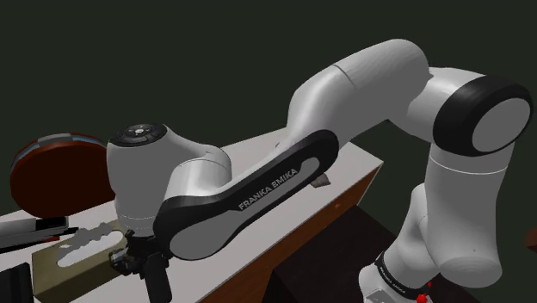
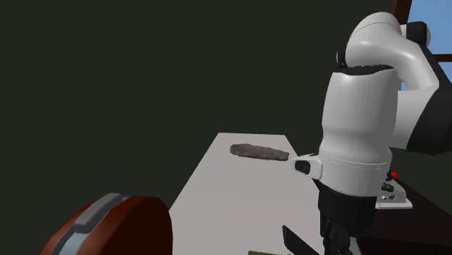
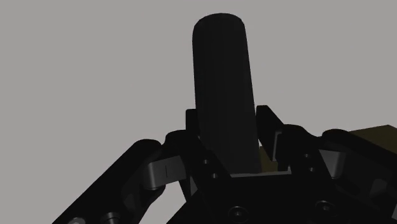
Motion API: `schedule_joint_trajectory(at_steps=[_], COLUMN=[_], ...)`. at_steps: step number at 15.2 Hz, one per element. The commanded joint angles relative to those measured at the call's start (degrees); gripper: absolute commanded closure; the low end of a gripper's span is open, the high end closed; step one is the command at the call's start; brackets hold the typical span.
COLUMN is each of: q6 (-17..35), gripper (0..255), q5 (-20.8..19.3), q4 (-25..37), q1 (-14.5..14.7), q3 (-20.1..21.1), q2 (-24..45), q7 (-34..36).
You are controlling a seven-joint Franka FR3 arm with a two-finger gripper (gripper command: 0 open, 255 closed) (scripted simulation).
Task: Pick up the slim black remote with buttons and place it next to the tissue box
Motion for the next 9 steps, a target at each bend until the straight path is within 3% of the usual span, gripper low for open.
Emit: schedule_joint_trajectory(at_steps=[1,9], q6=[1.31,3.09], gripper=[255,255], q5=[-0.34,-1.02], q4=[-1.05,-1.59], q1=[0.15,0.41], q3=[-0.17,-0.54], q2=[0.9,2.21], q7=[0.19,0.56])
